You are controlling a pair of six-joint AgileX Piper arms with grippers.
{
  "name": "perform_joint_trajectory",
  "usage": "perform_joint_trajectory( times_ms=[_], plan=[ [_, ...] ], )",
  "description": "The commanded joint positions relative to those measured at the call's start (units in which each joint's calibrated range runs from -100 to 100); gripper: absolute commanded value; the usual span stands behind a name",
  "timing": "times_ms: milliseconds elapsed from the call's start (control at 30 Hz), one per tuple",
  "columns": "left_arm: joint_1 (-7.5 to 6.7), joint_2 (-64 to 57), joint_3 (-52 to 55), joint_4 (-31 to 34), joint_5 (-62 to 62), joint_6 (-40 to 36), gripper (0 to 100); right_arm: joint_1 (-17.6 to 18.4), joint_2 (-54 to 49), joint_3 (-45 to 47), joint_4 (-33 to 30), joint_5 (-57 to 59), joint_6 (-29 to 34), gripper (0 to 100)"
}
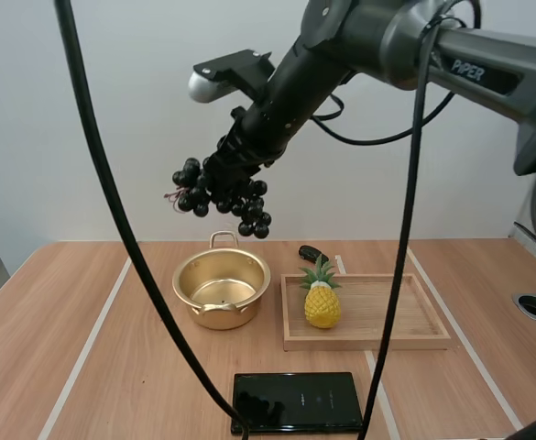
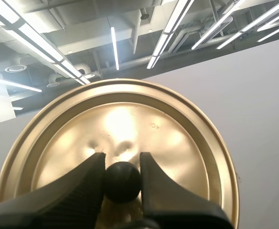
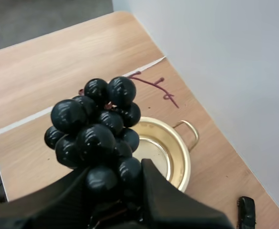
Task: Open the pot, put the grape inside, and close it
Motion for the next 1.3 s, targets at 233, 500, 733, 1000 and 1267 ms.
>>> perform_joint_trajectory(
  times_ms=[233,500,733,1000,1267],
  plan=[
    [0.02,-0.3,-0.1,0.1,2.7,0.5,0,4.0,9.8,-0.6,-11.6,-3.8,11.0,0],
    [0.02,-0.3,-0.1,0.1,2.7,0.5,0,4.0,15.8,-0.6,-11.6,-11.0,11.3,0],
    [0.02,-0.3,-0.1,0.1,2.7,0.5,0,4.0,20.0,-0.6,-11.6,-16.7,11.3,0],
    [0.02,-0.3,-0.1,0.1,3.0,0.5,0,4.0,25.9,-0.6,-11.6,-19.4,11.3,0],
    [0.02,-0.3,-0.1,0.1,5.0,0.5,0,4.0,30.3,-0.6,-12.5,-22.8,11.2,0]
  ],
)
